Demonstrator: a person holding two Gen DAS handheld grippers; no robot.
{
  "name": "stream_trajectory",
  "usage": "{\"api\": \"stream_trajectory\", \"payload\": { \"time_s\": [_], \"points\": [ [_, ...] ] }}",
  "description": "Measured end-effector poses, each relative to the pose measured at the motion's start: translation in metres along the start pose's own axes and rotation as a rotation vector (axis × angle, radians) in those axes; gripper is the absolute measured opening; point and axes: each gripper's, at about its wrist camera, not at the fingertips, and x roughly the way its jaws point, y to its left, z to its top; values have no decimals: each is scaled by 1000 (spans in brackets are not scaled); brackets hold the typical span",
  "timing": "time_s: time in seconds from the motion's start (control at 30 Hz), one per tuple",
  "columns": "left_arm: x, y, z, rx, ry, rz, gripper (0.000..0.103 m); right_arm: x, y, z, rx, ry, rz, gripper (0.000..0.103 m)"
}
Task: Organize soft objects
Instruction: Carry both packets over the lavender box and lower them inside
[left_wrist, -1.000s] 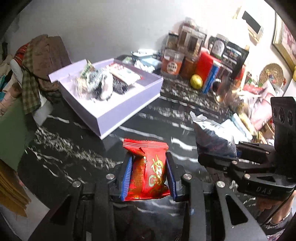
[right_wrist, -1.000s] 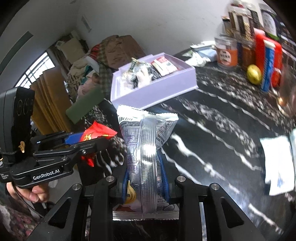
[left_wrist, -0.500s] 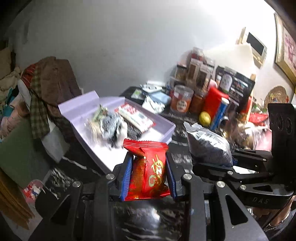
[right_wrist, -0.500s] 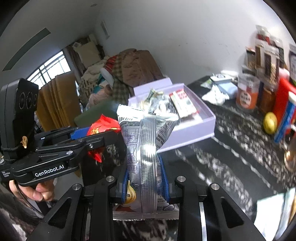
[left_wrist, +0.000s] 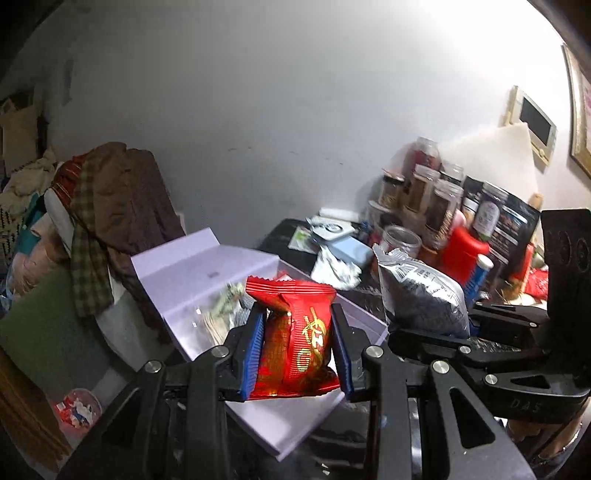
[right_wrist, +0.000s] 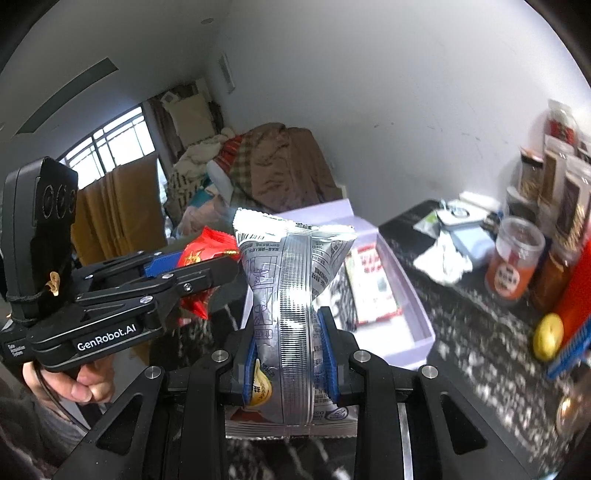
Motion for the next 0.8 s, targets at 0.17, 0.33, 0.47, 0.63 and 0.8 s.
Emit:
{"api": "stream_trajectory", "payload": {
  "time_s": [0.17, 0.33, 0.47, 0.63, 0.8],
  "points": [
    [18, 9, 17, -10, -29, 8, 34, 18, -7, 24, -32, -24, -1, 28],
    [37, 18, 28, -26, -48, 18, 34, 35, -15, 43, -52, -42, 10, 28],
    [57, 28, 31, -44, -35, 39, 34, 50, -18, 56, -69, -52, 12, 28],
    [81, 40, 29, -59, -5, 72, 34, 70, -25, 65, -78, -46, 22, 28],
    [105, 50, 23, -63, 38, 117, 34, 92, -31, 68, -79, -18, 31, 28]
  ]
}}
